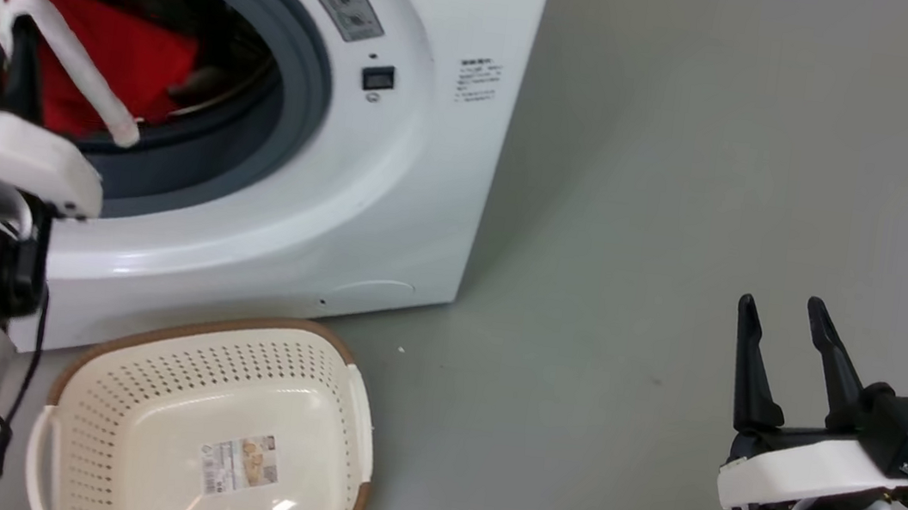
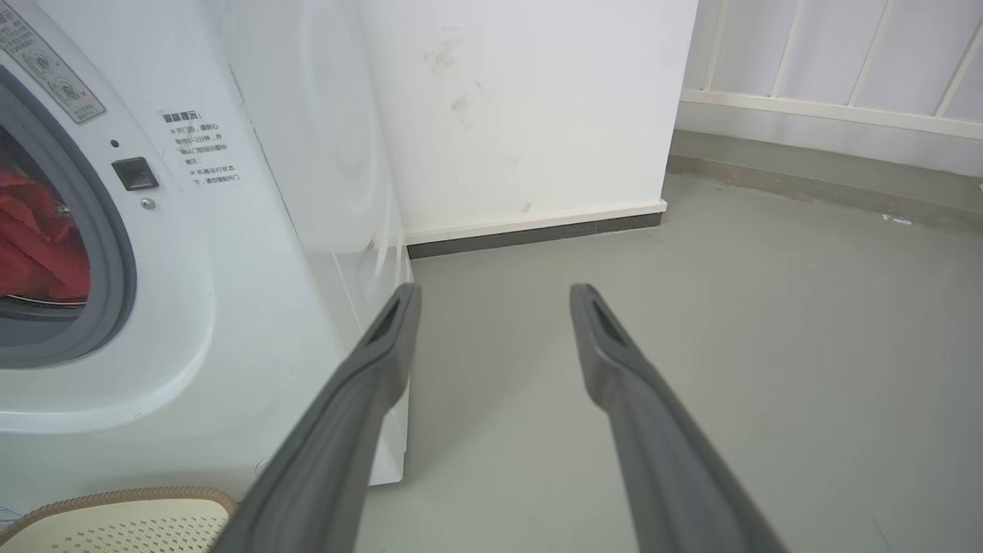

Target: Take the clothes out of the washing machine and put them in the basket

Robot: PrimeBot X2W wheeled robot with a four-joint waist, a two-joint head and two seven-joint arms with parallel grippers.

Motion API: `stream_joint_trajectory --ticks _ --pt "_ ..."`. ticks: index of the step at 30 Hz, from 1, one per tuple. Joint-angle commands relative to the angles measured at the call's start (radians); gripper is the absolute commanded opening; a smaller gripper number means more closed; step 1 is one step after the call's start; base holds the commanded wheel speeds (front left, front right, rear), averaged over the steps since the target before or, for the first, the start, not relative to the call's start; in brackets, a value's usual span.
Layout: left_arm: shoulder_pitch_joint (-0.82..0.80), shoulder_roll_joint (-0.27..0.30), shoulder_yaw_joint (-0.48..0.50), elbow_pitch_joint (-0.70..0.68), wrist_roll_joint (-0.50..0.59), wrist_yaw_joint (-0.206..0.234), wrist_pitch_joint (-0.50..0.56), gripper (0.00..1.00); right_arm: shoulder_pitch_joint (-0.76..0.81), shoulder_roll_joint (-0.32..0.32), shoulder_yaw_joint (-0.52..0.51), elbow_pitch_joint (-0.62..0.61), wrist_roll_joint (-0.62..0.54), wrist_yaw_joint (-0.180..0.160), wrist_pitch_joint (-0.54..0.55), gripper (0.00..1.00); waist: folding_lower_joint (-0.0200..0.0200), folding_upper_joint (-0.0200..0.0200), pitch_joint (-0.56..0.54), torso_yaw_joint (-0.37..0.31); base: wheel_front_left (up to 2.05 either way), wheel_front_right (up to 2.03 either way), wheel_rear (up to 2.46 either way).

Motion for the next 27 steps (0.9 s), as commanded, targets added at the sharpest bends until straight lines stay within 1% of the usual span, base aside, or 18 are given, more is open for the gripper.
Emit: stream_joint_trajectory --ticks 1,9,13,15,18,23,27 --pt "0.051 -0.011 0.008 -0.045 -0.008 0.015 -0.009 0.00 0.018 -0.001 -0.011 0.001 -0.007 -0.001 -0.002 1.00 0.0003 0.0000 -0.042 0.040 0.00 0.00 0.00" --pt "0.241 -0.031 0.039 -0.278 -0.001 0.079 -0.014 0.00 0.045 -0.001 -0.032 -0.005 -0.031 -0.001 0.012 1.00 0.0003 0.0000 -0.086 0.095 0.00 0.00 0.00" --pt "0.344 -0.056 0.038 -0.384 -0.006 0.119 -0.015 0.00 0.060 0.000 -0.047 -0.023 -0.044 -0.001 0.025 1.00 0.0003 0.0000 -0.096 0.133 0.00 0.00 0.00" --pt "0.387 -0.074 0.026 -0.424 -0.012 0.131 -0.015 0.00 0.071 0.000 -0.059 -0.035 -0.051 -0.001 0.033 1.00 0.0003 0.0000 -0.101 0.157 0.00 0.00 0.00" --pt "0.449 -0.088 0.013 -0.464 -0.019 0.148 -0.010 0.00 0.080 0.000 -0.064 -0.049 -0.061 -0.001 0.051 1.00 0.0003 0.0000 -0.106 0.186 0.00 0.00 0.00" --pt "0.528 -0.083 -0.020 -0.499 -0.005 0.155 0.006 0.00 0.091 0.000 -0.066 -0.073 -0.074 -0.001 0.069 1.00 0.0003 0.0000 -0.113 0.215 0.00 0.00 0.00" --pt "0.603 -0.101 -0.055 -0.525 -0.012 0.165 0.021 0.00 0.100 0.000 -0.066 -0.096 -0.077 -0.001 0.085 1.00 0.0003 0.0000 -0.112 0.236 0.00 0.00 0.00"
